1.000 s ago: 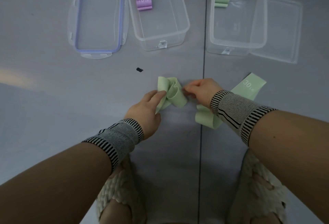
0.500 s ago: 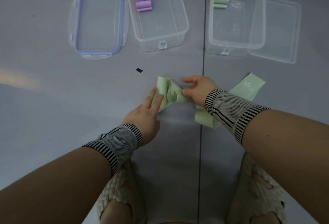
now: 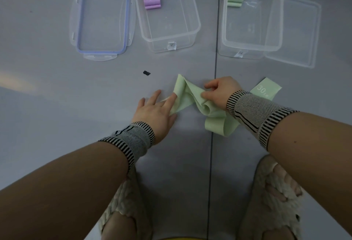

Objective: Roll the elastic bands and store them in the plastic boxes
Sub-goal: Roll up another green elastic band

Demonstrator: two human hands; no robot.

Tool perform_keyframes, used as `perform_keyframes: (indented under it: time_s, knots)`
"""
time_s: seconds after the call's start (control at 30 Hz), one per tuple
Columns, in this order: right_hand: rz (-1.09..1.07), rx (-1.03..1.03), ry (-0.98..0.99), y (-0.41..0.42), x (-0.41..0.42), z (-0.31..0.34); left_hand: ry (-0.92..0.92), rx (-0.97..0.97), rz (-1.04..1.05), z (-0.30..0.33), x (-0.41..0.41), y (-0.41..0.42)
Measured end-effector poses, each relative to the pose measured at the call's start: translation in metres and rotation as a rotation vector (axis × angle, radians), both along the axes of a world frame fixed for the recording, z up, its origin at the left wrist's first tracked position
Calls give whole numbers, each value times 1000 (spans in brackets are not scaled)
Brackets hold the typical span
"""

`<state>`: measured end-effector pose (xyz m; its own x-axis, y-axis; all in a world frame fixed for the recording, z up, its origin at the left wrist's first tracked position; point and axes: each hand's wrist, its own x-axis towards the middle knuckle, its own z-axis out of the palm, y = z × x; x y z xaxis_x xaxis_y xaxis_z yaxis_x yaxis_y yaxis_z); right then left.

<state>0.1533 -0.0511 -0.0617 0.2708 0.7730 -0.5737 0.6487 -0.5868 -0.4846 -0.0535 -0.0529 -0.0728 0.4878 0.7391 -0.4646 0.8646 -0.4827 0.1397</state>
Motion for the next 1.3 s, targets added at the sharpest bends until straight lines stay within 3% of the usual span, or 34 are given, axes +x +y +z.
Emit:
perform_keyframes:
  time_s: [0.13, 0.33, 0.47, 0.57, 0.73, 0.8, 1.0, 1.2, 1.3]
  knots:
    - [52, 40, -81, -2, 13, 2, 27, -6, -8, 0, 1, -1]
    - [-370, 332, -230, -8, 44, 2, 26, -28, 39, -1, 0, -3]
    - [-340, 258, -48, -19, 35, -5, 1, -16, 71, 3, 8, -4]
    - [-241, 220, 28, -22, 32, -4, -169, 74, 87, -1, 19, -5]
    - [-203, 213, 73, -26, 35, -5, -267, -120, 26, -12, 43, -10]
    - [-192, 217, -15, -28, 40, -8, -285, -151, 13, -15, 46, -15]
    - [-473, 343, -286, -32, 65, -3, -219, -134, -43, -23, 44, -18]
    - [-502, 207, -58, -43, 71, -9, -122, 4, -7, -20, 43, -23]
    - [-530, 191, -37, -45, 70, -12, -78, 18, -21, -21, 43, -22]
